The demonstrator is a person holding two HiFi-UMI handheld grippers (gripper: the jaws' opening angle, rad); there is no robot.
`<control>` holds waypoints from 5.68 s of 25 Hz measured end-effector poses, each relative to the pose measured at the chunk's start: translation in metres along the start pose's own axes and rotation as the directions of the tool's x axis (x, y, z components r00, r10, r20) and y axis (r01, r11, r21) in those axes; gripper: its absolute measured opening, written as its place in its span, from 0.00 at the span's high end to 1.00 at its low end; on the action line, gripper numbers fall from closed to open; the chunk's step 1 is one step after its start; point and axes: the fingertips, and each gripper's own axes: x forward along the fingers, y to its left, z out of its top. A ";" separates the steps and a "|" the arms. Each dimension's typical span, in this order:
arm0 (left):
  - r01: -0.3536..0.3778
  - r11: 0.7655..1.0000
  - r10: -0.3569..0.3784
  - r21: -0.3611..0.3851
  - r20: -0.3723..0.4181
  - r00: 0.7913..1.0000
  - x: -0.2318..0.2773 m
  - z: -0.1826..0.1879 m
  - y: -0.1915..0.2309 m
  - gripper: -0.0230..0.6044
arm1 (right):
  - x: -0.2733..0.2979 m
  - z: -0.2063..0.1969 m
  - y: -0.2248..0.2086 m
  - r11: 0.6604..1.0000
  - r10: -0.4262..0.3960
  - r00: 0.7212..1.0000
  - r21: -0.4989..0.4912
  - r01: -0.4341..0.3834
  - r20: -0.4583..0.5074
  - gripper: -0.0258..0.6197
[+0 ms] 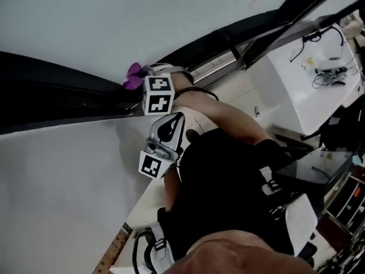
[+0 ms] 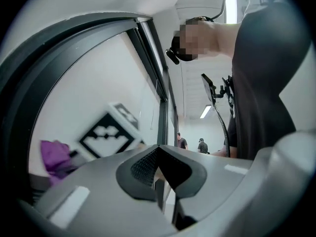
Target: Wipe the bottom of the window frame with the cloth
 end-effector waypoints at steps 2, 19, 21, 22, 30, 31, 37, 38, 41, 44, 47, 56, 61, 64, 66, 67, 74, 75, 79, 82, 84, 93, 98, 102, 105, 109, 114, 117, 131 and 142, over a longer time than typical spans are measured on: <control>-0.014 1.000 0.014 0.010 0.007 1.000 -0.007 0.008 0.005 0.96 | 0.042 0.040 0.027 0.995 0.070 0.997 -0.074 -0.067 0.034 0.86; 0.021 1.000 -0.020 -0.005 0.044 0.999 0.002 -0.008 -0.004 0.96 | -0.114 -0.215 -0.146 0.832 -0.537 0.606 -0.486 0.267 -0.587 0.86; 0.033 0.999 -0.032 -0.016 0.049 0.998 0.002 -0.009 -0.008 0.96 | -0.112 -0.226 -0.142 0.834 -0.519 0.575 -0.523 0.176 -0.633 0.88; 0.036 0.999 -0.035 -0.022 0.048 0.998 0.000 -0.010 -0.010 0.96 | -0.112 -0.228 -0.135 0.840 -0.497 0.568 -0.527 0.126 -0.656 0.87; 0.001 0.999 0.000 -0.040 0.031 1.000 -0.018 -0.014 -0.005 0.96 | -0.146 -0.241 -0.073 0.933 -0.203 0.685 -0.350 -0.081 -0.700 0.86; -0.005 0.999 0.006 -0.040 0.039 0.999 -0.019 -0.013 -0.001 0.96 | -0.150 -0.235 -0.074 0.938 -0.206 0.720 -0.343 -0.047 -0.662 0.86; 0.050 0.998 -0.048 -0.027 0.056 0.997 -0.004 -0.012 -0.014 0.96 | -0.117 -0.231 -0.129 0.865 -0.368 0.747 -0.498 0.057 -0.554 0.86; 0.060 0.998 -0.059 -0.025 0.050 0.997 -0.002 -0.013 -0.017 0.96 | -0.122 -0.232 -0.125 0.873 -0.349 0.741 -0.486 0.035 -0.573 0.86; 0.055 0.998 -0.054 -0.036 0.033 0.998 0.000 -0.018 -0.021 0.96 | -0.149 -0.240 -0.093 0.894 -0.280 0.728 -0.446 -0.039 -0.625 0.86; 0.013 0.998 -0.012 -0.061 0.013 1.000 -0.010 -0.024 -0.014 0.96 | -0.190 -0.254 -0.033 0.916 -0.145 0.704 -0.363 -0.170 -0.696 0.86; -0.023 0.997 0.025 -0.069 0.039 0.999 -0.013 -0.021 -0.003 0.96 | -0.217 -0.238 -0.050 0.956 -0.165 0.796 -0.292 -0.015 -0.582 0.86; 0.033 0.999 -0.034 -0.020 -0.016 0.999 0.020 -0.025 -0.012 0.96 | -0.190 -0.226 -0.124 0.972 0.048 0.981 0.236 -0.002 -0.188 0.86; 0.016 0.998 -0.015 -0.053 0.028 0.999 0.035 -0.019 -0.010 0.96 | -0.238 -0.253 -0.054 0.817 0.027 0.960 0.547 -0.182 0.278 0.86; 0.027 0.997 -0.027 -0.068 0.004 1.000 0.043 -0.022 -0.010 0.96 | -0.242 -0.262 -0.060 0.519 -0.409 0.616 0.726 -0.450 0.674 0.86; 0.046 0.997 -0.048 -0.054 -0.025 0.999 0.052 -0.025 -0.014 0.96 | -0.230 -0.272 -0.050 0.446 -0.536 0.445 0.688 -0.572 0.717 0.86; 0.055 0.997 -0.057 -0.045 -0.038 0.998 0.056 -0.027 -0.018 0.96 | -0.215 -0.281 -0.040 0.413 -0.549 0.450 0.697 -0.586 0.704 0.86; 0.141 0.989 -0.146 -0.040 -0.146 0.979 0.075 -0.039 -0.052 0.96 | -0.182 -0.284 -0.091 0.394 -0.659 0.486 0.814 -0.427 0.574 0.86; 0.147 0.988 -0.152 -0.040 -0.157 0.976 0.076 -0.042 -0.056 0.96 | -0.182 -0.282 -0.106 0.413 -0.672 0.487 0.829 -0.378 0.557 0.86; 0.156 0.986 -0.163 -0.052 -0.189 0.968 0.078 -0.049 -0.063 0.96 | -0.178 -0.273 -0.119 0.508 -0.659 0.480 0.813 -0.284 0.579 0.86; 0.148 0.987 -0.158 -0.062 -0.194 0.968 0.081 -0.051 -0.060 0.96 | -0.187 -0.262 -0.097 0.605 -0.595 0.438 0.734 -0.308 0.674 0.86; 0.149 0.987 -0.159 -0.064 -0.193 0.968 0.086 -0.052 -0.059 0.96 | -0.199 -0.259 -0.070 0.659 -0.519 0.441 0.671 -0.340 0.733 0.86; 0.125 0.988 -0.139 -0.086 -0.176 0.974 0.120 -0.060 -0.057 0.96 | -0.241 -0.292 -0.129 0.819 -0.448 0.777 0.552 0.159 0.442 0.86; 0.095 0.995 -0.101 -0.042 -0.190 0.977 0.147 -0.061 -0.067 0.96 | -0.179 -0.268 -0.165 0.968 -0.239 0.939 0.133 0.212 0.245 0.86; 0.053 0.996 -0.063 -0.067 -0.160 0.985 0.164 -0.060 -0.067 0.96 | -0.201 -0.271 -0.109 1.000 -0.011 0.929 0.005 0.010 0.370 0.86; 0.007 0.998 -0.019 -0.070 -0.182 0.983 0.169 -0.072 -0.065 0.96 | -0.241 -0.286 -0.044 0.974 0.221 0.858 -0.062 -0.218 0.463 0.86; -0.023 0.997 0.010 -0.068 -0.188 0.982 0.182 -0.076 -0.064 0.96 | -0.257 -0.285 -0.101 0.954 -0.006 0.827 0.250 -0.163 0.562 0.86; -0.002 0.998 -0.008 -0.057 -0.181 0.983 0.196 -0.075 -0.076 0.96 | -0.179 -0.265 -0.175 0.915 -0.148 0.942 0.404 0.015 0.300 0.87; 0.015 0.999 -0.022 -0.045 -0.174 0.984 0.191 -0.069 -0.076 0.96 | -0.181 -0.298 -0.185 0.902 -0.178 0.974 0.418 0.105 0.139 0.86; 0.126 0.989 -0.127 -0.080 0.004 0.992 0.177 -0.040 -0.035 0.96 | -0.165 -0.311 -0.202 0.910 -0.250 0.963 0.315 0.269 -0.101 0.87; 0.015 0.998 -0.016 -0.066 -0.014 1.000 0.206 -0.052 -0.035 0.96 | -0.253 -0.476 -0.304 0.764 -0.413 0.866 0.410 0.498 -0.281 0.86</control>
